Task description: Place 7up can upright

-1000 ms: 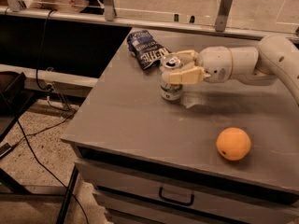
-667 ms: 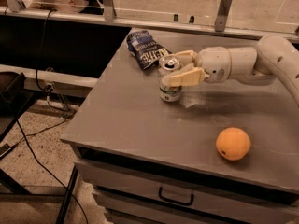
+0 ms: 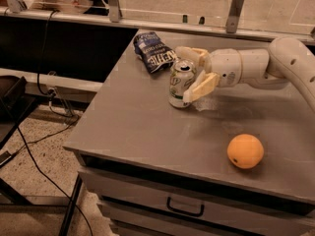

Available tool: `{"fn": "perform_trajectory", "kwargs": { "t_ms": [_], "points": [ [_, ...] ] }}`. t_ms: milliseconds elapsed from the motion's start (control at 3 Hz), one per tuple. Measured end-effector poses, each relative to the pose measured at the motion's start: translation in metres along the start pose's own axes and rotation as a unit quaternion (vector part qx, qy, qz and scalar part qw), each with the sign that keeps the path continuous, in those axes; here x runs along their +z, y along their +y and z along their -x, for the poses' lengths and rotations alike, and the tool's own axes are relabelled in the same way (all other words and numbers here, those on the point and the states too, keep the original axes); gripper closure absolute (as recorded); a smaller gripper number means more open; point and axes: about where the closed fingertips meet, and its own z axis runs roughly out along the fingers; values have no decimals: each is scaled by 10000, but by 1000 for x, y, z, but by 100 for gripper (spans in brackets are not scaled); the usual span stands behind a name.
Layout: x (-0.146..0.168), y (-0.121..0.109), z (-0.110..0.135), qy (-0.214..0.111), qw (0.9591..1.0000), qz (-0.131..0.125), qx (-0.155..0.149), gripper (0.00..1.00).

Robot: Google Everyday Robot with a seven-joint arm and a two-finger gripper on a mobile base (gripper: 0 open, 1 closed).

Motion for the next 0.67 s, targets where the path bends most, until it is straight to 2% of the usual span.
{"fn": "perform_trajectory", "kwargs": {
  "t_ms": [333,667],
  "points": [
    [-19,-6,2,-214,9995,-96,-232,0],
    [-62,-10,6,-647,9956,-378,-558,0]
  ]
}}
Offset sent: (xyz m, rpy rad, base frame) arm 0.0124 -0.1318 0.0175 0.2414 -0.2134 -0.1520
